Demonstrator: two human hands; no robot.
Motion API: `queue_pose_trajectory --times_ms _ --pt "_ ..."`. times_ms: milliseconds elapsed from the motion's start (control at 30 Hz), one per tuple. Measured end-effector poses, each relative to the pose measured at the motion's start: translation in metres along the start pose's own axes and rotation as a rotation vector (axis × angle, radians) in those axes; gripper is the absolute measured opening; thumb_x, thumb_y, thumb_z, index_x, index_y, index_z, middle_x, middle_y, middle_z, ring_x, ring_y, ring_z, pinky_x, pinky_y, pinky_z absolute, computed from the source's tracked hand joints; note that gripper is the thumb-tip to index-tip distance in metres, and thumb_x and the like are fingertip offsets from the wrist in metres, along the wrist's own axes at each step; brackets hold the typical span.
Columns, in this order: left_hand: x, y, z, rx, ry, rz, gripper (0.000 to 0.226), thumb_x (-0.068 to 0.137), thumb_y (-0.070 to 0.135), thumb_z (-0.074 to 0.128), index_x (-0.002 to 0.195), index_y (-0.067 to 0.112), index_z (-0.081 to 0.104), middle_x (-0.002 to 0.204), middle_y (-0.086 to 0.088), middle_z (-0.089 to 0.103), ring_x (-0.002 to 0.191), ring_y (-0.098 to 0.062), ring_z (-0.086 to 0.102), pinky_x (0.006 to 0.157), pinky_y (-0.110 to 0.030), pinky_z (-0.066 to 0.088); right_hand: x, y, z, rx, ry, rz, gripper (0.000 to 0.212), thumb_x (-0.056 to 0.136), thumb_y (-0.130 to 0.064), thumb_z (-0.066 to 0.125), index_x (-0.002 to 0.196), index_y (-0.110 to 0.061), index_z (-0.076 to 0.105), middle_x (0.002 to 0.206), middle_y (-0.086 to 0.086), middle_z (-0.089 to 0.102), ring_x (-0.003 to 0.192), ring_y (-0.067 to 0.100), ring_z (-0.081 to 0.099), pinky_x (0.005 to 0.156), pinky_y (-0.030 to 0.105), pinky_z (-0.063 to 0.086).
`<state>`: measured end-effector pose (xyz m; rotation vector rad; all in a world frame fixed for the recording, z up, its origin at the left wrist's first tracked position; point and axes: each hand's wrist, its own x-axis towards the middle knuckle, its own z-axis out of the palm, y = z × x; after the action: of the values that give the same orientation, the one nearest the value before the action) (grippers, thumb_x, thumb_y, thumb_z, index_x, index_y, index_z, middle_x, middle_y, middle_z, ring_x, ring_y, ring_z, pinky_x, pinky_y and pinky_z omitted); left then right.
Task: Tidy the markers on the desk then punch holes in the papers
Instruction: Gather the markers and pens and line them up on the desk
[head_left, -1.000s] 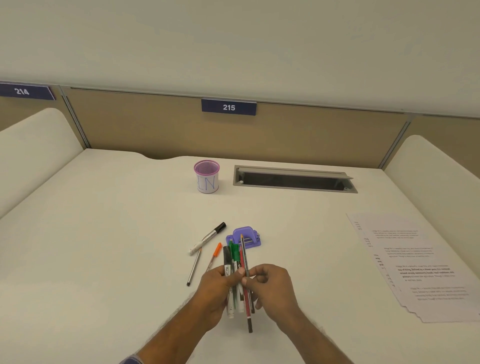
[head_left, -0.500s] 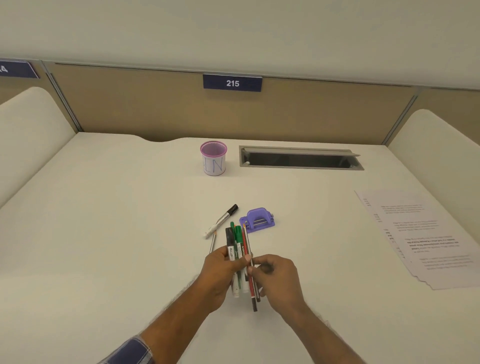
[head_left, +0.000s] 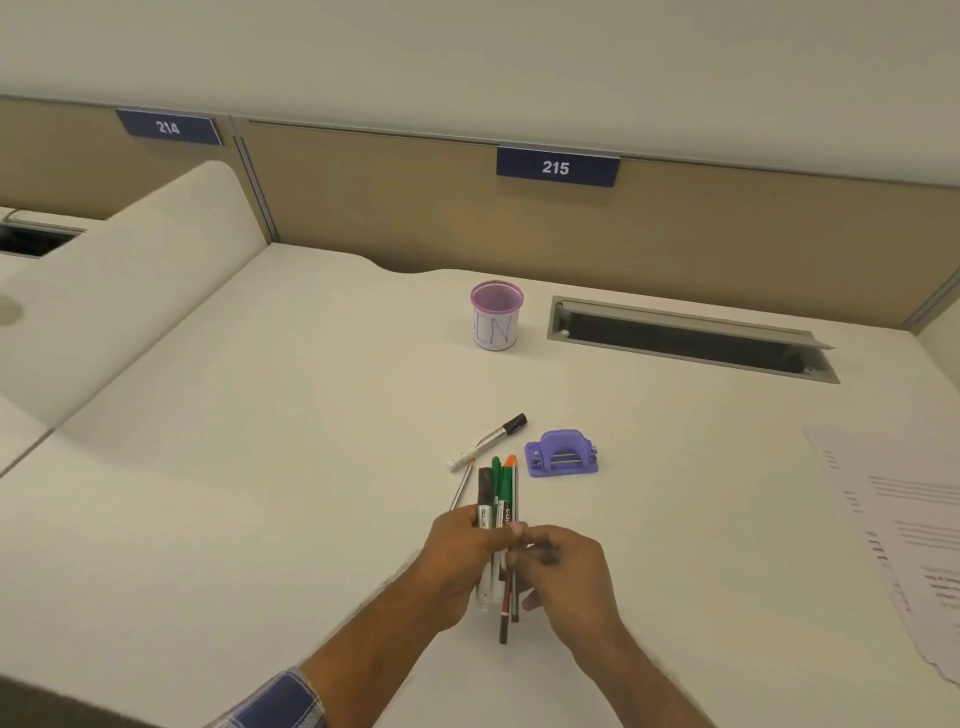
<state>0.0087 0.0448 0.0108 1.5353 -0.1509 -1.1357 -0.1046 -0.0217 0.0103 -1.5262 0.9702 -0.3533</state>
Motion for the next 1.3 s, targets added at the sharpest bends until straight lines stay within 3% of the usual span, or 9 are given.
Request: queue_pose_trajectory --times_ms 100,233,500,600,733,900,1000,1100,1300 --pt "-0.003 -0.003 0.005 -0.063 0.089 0.017 0.020 0.083 0.009 0.075 0.100 0.001 0.070 0.094 -0.023 0.073 0.070 -0.026 0.067 0.073 -0.041 0.060 0.002 0.000 -0.003 0.003 -0.045 -0.023 0.018 0.084 -0.006 0.066 0.092 -0.022 0.071 0.072 0.004 0.075 0.061 0.017 0.071 0.050 0.024 0.053" --pt "-0.004 -0.001 0.016 -0.109 0.274 0.112 0.018 0.083 0.019 0.075 0.100 0.016 0.072 0.096 -0.005 0.076 0.095 -0.026 0.070 0.088 -0.044 0.056 0.005 -0.003 -0.010 0.035 -0.120 -0.086 0.026 0.081 -0.011 0.072 0.101 -0.028 0.069 0.085 -0.007 0.073 0.076 0.014 0.068 0.057 0.014 0.052" --pt "-0.017 0.006 0.018 -0.189 0.300 0.161 0.011 0.088 0.014 0.067 0.098 0.018 0.071 0.096 -0.006 0.077 0.097 -0.030 0.070 0.086 -0.050 0.057 0.010 -0.004 -0.009 0.113 -0.136 -0.127 0.019 0.086 -0.016 0.068 0.100 -0.028 0.071 0.089 -0.008 0.073 0.083 0.013 0.069 0.065 0.015 0.055" --pt "-0.016 0.013 0.015 -0.263 0.293 0.216 0.015 0.093 0.010 0.061 0.106 0.011 0.068 0.096 -0.006 0.077 0.095 -0.025 0.072 0.081 -0.040 0.058 0.014 -0.003 -0.004 0.328 -0.060 -0.001 0.010 0.091 -0.021 0.063 0.095 -0.021 0.072 0.088 -0.001 0.075 0.086 0.019 0.071 0.073 0.026 0.058" --pt "-0.016 0.032 0.015 -0.357 0.216 0.305 0.016 0.095 0.007 0.055 0.103 0.016 0.066 0.094 -0.004 0.076 0.090 -0.020 0.073 0.072 -0.031 0.059 0.015 -0.007 0.011 0.763 -0.043 0.253 0.033 0.095 -0.032 0.052 0.102 -0.005 0.069 0.093 0.015 0.073 0.090 0.032 0.067 0.088 0.047 0.052" --pt "-0.011 0.038 0.008 -0.169 0.112 0.334 0.014 0.094 0.017 0.060 0.104 0.023 0.068 0.097 0.004 0.077 0.096 -0.015 0.073 0.076 -0.029 0.058 0.020 -0.033 0.038 1.052 -0.084 0.268 0.037 0.098 -0.034 0.045 0.111 -0.010 0.070 0.109 0.013 0.073 0.105 0.027 0.067 0.098 0.045 0.047" --pt "-0.002 0.042 -0.012 -0.110 0.109 0.341 0.013 0.093 0.018 0.062 0.101 0.027 0.068 0.096 0.007 0.076 0.089 -0.010 0.073 0.065 -0.019 0.055 0.029 -0.050 0.063 1.014 -0.031 0.227 0.033 0.098 -0.033 0.045 0.105 -0.016 0.073 0.104 0.009 0.075 0.100 0.023 0.068 0.088 0.037 0.050" --pt "0.006 0.052 -0.037 -0.100 0.120 0.319 0.015 0.094 0.017 0.061 0.108 0.020 0.066 0.100 0.001 0.076 0.092 -0.016 0.073 0.069 -0.024 0.057 0.036 -0.056 0.086 0.939 -0.015 0.200 0.032 0.098 -0.030 0.045 0.099 -0.017 0.075 0.096 0.006 0.076 0.087 0.018 0.071 0.075 0.033 0.050" --pt "0.037 0.074 -0.118 -0.040 0.129 0.247 0.013 0.092 0.015 0.064 0.104 0.012 0.069 0.098 -0.008 0.075 0.093 -0.025 0.072 0.071 -0.031 0.058 0.057 -0.072 0.143 0.265 0.137 -0.034 0.014 0.096 -0.029 0.053 0.098 -0.025 0.066 0.095 -0.003 0.070 0.089 0.013 0.066 0.071 0.023 0.054"
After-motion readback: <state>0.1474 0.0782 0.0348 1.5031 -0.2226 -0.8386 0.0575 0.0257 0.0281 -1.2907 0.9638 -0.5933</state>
